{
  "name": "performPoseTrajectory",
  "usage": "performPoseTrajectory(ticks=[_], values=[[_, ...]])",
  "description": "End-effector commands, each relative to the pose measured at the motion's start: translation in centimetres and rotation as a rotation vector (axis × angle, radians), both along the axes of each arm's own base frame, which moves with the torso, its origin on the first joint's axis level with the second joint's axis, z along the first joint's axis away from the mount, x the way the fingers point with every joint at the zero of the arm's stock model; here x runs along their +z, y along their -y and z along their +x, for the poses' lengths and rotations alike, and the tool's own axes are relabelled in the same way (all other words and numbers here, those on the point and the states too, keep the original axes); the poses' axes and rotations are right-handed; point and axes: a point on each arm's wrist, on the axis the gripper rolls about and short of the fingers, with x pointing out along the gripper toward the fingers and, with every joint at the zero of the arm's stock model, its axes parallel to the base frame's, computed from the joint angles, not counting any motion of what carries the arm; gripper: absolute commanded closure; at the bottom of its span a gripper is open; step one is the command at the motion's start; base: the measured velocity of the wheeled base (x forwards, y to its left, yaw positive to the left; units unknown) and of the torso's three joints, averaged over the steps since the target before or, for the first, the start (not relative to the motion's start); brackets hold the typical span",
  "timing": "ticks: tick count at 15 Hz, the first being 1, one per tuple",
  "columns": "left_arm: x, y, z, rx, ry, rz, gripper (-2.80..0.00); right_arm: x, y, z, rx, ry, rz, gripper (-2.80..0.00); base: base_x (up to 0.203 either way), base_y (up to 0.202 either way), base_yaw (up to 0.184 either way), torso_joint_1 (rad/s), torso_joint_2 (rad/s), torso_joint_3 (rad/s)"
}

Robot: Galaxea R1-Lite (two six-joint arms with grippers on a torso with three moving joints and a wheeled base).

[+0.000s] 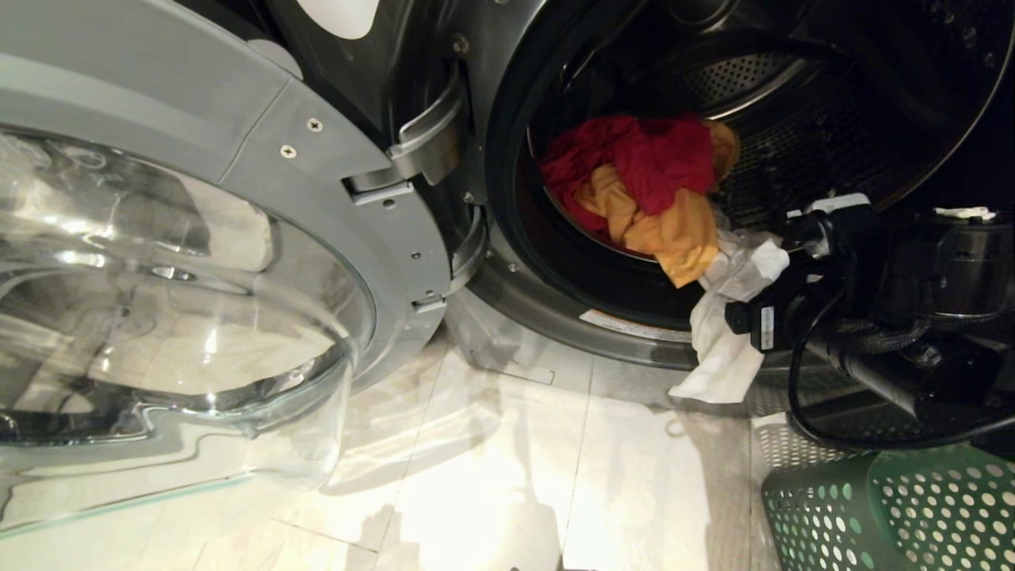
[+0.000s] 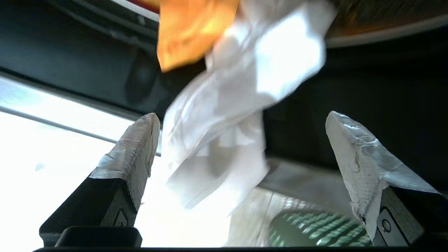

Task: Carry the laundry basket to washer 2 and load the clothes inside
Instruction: Place the clothes into the washing machine

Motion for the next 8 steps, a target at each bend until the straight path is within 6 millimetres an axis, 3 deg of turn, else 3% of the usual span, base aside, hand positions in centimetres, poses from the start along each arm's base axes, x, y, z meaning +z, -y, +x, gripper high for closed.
performPoseTrajectory(ticks=[1,7,8], values=[[-0.2,0.0,0.1,0.0,-0.007,0.0,0.0,-1.7,-0.4,1.0,-0.01,-0.05,-0.007,-2.8,0.0,0.0,0.0,0.0,0.0,0.0],[-0.2,0.0,0.1,0.0,-0.007,0.0,0.0,-4.3,-1.6,4.0,-0.024,-0.047,0.003,-2.8,0.0,0.0,0.0,0.0,0.0,0.0],[-0.2,0.0,0.1,0.0,-0.007,0.0,0.0,-4.2,-1.7,4.3,-0.026,-0.033,0.007,0.0,0.0,0.0,0.0,0.0,0.0,0.0]])
